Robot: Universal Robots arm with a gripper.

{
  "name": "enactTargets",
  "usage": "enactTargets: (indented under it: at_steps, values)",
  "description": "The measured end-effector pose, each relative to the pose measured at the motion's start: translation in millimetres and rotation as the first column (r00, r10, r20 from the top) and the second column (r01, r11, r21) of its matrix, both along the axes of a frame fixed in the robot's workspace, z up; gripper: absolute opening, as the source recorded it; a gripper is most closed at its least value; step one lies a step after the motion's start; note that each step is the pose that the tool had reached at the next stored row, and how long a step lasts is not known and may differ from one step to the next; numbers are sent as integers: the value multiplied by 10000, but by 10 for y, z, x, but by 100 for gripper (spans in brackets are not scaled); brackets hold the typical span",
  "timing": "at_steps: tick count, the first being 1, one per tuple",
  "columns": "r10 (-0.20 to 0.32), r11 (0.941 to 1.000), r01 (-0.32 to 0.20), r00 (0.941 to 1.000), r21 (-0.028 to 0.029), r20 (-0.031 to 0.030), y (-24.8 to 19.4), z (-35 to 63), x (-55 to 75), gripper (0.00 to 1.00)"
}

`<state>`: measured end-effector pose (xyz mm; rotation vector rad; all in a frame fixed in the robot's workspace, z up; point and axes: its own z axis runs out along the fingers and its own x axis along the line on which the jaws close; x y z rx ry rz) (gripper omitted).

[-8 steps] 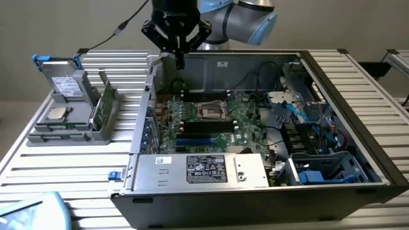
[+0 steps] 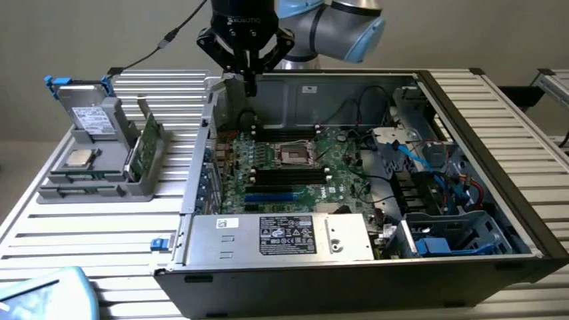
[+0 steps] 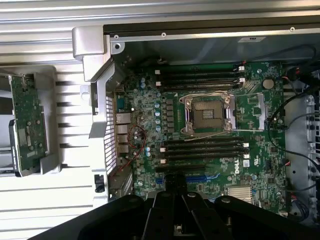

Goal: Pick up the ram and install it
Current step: 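Reach for the ram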

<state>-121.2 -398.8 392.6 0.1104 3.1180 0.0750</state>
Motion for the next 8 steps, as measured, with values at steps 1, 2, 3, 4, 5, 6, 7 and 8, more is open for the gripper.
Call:
enactTargets:
  at_steps: [1,2,3,4,5,6,7,8]
  values:
    - [0,10000,0,10000,0,0,0,0,0,11]
    - [0,10000,0,10000,0,0,0,0,0,11]
    - [0,10000,0,10000,0,0,0,0,0,11]
    - [0,10000,0,10000,0,0,0,0,0,11]
    - [0,10000,0,10000,0,0,0,0,0,11]
    - [0,10000,0,10000,1,-11,0,0,-3,11]
    - [-1,10000,1,10000,2,-32,0,1,-16,11]
    - [0,10000,0,10000,7,-55,2,2,-42,11]
